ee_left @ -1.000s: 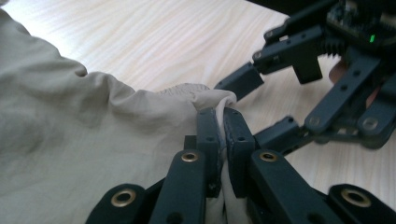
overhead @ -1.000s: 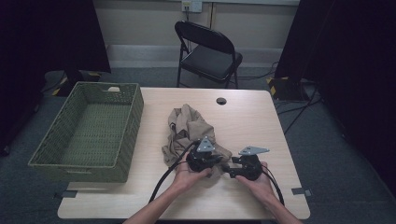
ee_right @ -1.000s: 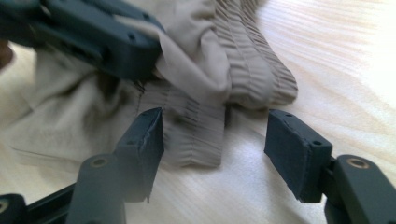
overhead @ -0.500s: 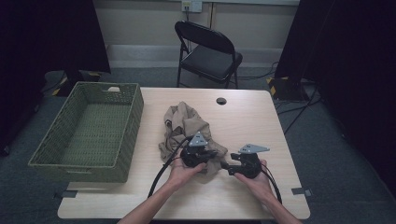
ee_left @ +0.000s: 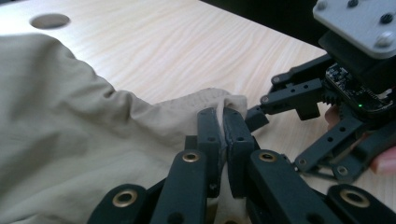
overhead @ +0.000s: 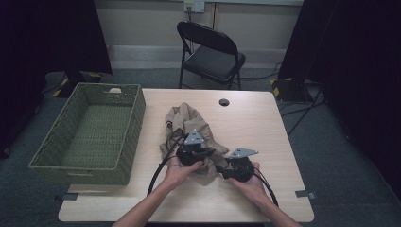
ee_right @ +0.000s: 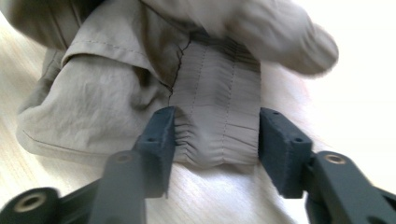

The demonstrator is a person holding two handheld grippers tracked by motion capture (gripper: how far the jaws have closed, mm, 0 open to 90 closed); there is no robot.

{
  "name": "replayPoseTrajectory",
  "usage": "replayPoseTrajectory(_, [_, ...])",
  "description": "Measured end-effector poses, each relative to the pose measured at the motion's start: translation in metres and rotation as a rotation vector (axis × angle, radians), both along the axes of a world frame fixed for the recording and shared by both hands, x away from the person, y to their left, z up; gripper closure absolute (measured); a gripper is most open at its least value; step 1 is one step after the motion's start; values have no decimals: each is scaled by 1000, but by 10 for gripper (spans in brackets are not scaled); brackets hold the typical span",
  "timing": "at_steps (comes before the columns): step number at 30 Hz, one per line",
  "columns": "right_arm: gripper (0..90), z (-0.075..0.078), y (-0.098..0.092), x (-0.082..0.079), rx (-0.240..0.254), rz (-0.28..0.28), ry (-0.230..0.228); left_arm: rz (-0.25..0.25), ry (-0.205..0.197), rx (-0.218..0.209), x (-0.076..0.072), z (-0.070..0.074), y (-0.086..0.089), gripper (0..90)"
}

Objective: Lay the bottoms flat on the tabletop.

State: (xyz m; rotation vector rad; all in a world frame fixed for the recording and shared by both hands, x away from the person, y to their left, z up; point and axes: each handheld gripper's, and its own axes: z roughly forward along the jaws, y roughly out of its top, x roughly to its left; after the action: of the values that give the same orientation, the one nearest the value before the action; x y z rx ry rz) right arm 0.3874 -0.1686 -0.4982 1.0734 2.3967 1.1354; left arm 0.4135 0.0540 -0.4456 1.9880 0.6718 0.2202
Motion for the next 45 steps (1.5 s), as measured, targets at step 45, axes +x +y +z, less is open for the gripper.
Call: replayPoseTrajectory(45, [448, 37, -48, -1, 90, -75, -71, 127, 10, 18, -7, 0, 84, 852])
